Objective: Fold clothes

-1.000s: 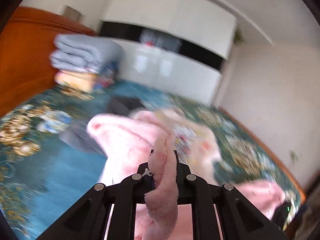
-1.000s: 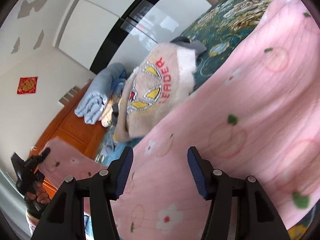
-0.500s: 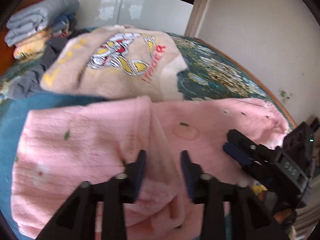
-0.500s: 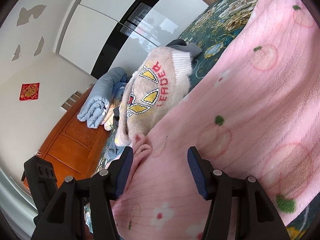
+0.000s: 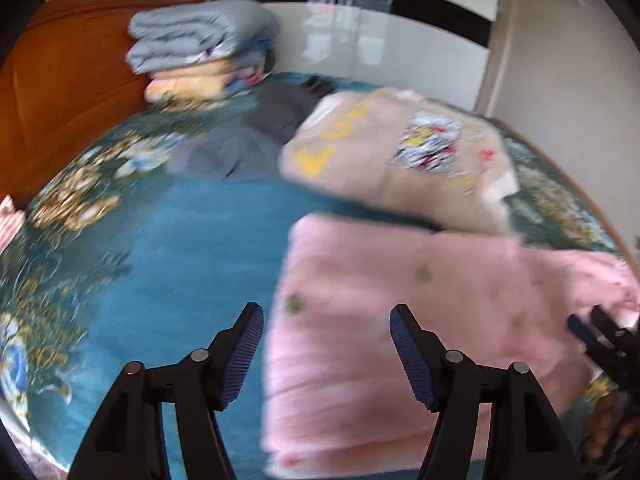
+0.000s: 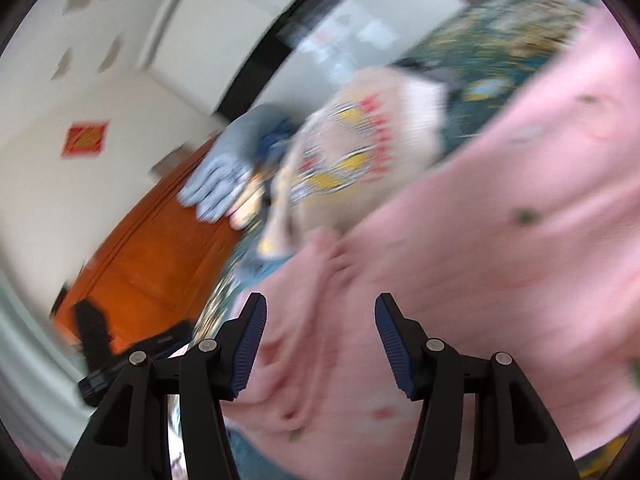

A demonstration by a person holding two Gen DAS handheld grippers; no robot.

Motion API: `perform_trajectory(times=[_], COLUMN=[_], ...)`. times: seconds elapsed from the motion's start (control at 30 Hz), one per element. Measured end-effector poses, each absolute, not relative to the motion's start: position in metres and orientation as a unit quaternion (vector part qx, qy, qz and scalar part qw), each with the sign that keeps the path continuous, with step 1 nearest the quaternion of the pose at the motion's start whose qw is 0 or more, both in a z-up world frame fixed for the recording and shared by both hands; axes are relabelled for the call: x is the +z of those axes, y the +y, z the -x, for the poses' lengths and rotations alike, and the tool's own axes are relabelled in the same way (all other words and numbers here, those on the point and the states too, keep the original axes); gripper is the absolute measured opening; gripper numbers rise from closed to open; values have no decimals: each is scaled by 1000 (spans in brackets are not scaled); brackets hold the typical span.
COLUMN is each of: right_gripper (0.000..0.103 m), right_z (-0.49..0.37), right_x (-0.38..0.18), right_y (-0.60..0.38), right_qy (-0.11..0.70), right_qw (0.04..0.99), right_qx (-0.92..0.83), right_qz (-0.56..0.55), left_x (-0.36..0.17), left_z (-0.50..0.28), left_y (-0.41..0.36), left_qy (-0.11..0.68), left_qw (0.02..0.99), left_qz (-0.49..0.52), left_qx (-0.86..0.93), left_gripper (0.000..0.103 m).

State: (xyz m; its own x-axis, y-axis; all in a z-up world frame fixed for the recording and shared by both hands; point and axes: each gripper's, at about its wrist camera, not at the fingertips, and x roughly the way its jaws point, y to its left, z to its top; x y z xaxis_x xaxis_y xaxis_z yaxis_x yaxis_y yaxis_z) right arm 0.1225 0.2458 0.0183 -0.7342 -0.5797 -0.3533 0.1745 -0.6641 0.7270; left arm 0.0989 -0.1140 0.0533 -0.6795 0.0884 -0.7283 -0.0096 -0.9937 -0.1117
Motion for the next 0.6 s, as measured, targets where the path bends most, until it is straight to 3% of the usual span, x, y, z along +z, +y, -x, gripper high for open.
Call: perform_trajectory(times=[0.1,0.33,0.37,0.43,0.47,0.6], right_gripper=[58,57,52,27,7,7], right_z=[-120,-118,-118,-116,-115,-129], right_x=[24,16,19,23,24,41], right_y=[210,177,175,168,164,167], right_qy=[-306,-271,-272,-265,-261,-305], right_qw=[259,224,221,208,200,245], right_qx=[-860,-862,-863,-865,-866,-855], right_qz=[-316,-366,-364,-371,-378,-341], left_x=[29,6,5,7,7,5], left_z=[-108,-108,-108,-109,-110,-113], left_y=[-127,-129,-130,-136,-140,-148], left_qy=[-42,-65,-69,-79,-86,-101], left_qw=[23,52,56,64,68,80], left_qz=[417,425,424,417,413,409], left_qx=[908,901,901,903,904,903], left_gripper=[70,69,69,70,70,70])
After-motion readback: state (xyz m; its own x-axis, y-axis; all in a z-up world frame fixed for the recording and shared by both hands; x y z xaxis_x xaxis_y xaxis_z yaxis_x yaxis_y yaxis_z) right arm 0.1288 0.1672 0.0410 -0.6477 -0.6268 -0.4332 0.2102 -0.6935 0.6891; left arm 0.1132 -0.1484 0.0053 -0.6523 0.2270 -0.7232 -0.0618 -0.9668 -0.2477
